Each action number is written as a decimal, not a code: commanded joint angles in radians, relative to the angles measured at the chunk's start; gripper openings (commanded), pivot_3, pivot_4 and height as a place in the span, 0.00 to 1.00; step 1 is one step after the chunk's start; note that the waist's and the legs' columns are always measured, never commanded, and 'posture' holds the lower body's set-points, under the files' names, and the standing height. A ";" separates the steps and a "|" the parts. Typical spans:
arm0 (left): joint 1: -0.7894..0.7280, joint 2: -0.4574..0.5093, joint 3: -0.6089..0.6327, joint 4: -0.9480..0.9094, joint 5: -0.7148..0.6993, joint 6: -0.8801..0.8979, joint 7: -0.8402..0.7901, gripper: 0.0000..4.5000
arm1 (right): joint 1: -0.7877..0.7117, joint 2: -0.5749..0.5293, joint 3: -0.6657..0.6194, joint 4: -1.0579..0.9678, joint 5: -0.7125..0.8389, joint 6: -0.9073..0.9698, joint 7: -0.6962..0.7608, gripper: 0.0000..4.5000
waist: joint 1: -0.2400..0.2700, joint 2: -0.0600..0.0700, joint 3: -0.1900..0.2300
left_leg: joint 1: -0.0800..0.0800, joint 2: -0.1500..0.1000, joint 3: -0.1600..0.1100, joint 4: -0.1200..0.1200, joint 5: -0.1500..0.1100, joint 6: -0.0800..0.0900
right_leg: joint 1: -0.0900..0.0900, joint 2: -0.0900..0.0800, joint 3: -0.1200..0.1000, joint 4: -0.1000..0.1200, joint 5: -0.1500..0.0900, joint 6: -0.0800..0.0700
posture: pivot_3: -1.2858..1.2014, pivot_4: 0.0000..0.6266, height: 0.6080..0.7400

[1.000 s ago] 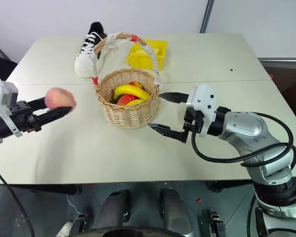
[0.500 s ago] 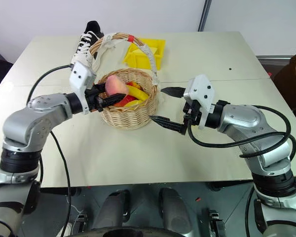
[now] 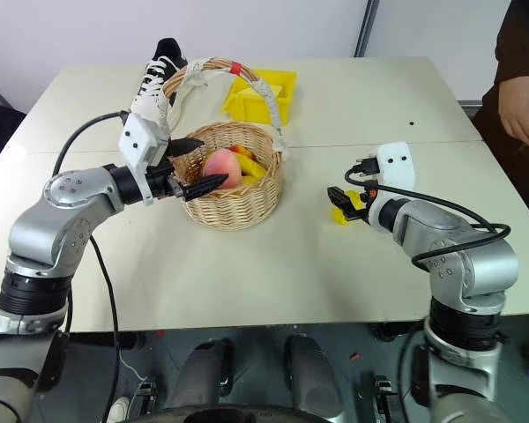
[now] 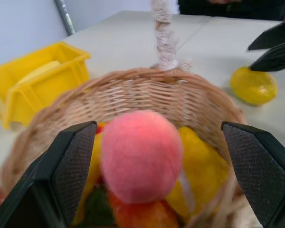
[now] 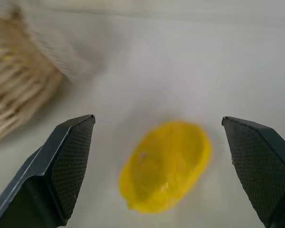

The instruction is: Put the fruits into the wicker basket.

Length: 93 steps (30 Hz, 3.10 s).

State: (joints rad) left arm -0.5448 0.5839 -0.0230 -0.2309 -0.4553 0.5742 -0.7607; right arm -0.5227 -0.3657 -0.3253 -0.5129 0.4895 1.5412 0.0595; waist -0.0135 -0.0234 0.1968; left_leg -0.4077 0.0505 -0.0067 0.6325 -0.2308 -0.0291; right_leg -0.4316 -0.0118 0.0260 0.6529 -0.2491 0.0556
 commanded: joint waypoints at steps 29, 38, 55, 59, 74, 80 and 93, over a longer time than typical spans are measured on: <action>0.283 0.091 0.242 -0.108 -0.136 -0.119 -0.139 1.00 | 0.002 -0.114 0.105 -0.072 -0.129 -0.211 0.192 0.61 | -0.006 0.003 0.000 | 0.000 0.000 0.000 -0.001 0.000 0.000 | -0.001 0.000 0.000 -0.001 -0.001 -0.001 | 0.52 0.24 1.00; 0.421 0.102 0.354 -0.049 -0.120 -0.221 -0.166 1.00 | -0.084 -0.196 0.364 -0.131 -0.019 -0.671 0.574 0.61 | -0.032 0.002 0.000 | 0.001 0.001 0.000 -0.001 -0.001 0.002 | 0.000 0.001 0.000 -0.002 -0.004 0.000 | 0.52 0.24 1.00; 0.421 0.053 0.313 -0.115 -0.133 -0.225 -0.085 1.00 | -0.301 0.090 0.551 0.274 -0.298 -0.811 0.345 0.89 | -0.026 0.000 -0.001 | -0.001 0.001 0.000 -0.003 0.000 0.000 | -0.003 0.000 0.000 -0.002 0.002 -0.003 | 0.52 0.24 1.00; 0.413 0.052 0.304 -0.105 -0.130 -0.226 -0.088 1.00 | -0.274 0.078 0.553 0.241 -0.299 -0.812 0.367 0.99 | -0.029 0.001 -0.001 | -0.001 0.001 0.000 -0.002 0.000 0.000 | -0.003 0.001 0.000 -0.001 0.002 -0.003 | 0.52 0.24 1.00; 0.391 0.050 0.295 -0.077 -0.138 -0.234 -0.093 1.00 | -0.121 0.013 0.370 0.156 -0.189 -0.813 0.364 0.99 | -0.033 0.001 -0.001 | 0.002 0.001 0.001 -0.001 0.000 0.000 | -0.002 0.001 0.001 -0.001 0.001 -0.008 | 0.52 0.24 1.00; 0.386 0.040 0.305 -0.081 -0.156 -0.230 -0.092 1.00 | -0.233 0.131 0.353 0.415 -0.222 -0.935 0.298 0.99 | -0.030 0.001 -0.001 | 0.002 0.001 0.000 -0.002 0.000 0.000 | -0.002 0.003 0.001 0.001 0.003 -0.005 | 0.52 0.24 1.00; 0.430 0.041 0.318 -0.122 -0.169 -0.228 -0.068 1.00 | -0.228 0.163 0.267 0.423 -0.160 -0.976 0.289 0.01 | -0.028 0.001 -0.001 | -0.001 0.000 0.000 -0.002 0.000 0.001 | -0.003 0.001 0.001 -0.001 0.002 -0.002 | 0.52 0.24 1.00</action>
State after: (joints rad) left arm -0.1122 0.6205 0.2627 -0.3182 -0.6049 0.3611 -0.8336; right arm -0.7443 -0.1868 -0.0322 -0.0005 0.3131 0.5917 0.3413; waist -0.0418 -0.0223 0.1963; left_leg -0.4083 0.0510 -0.0071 0.6304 -0.2310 -0.0284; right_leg -0.4345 -0.0109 0.0266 0.6523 -0.2475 0.0533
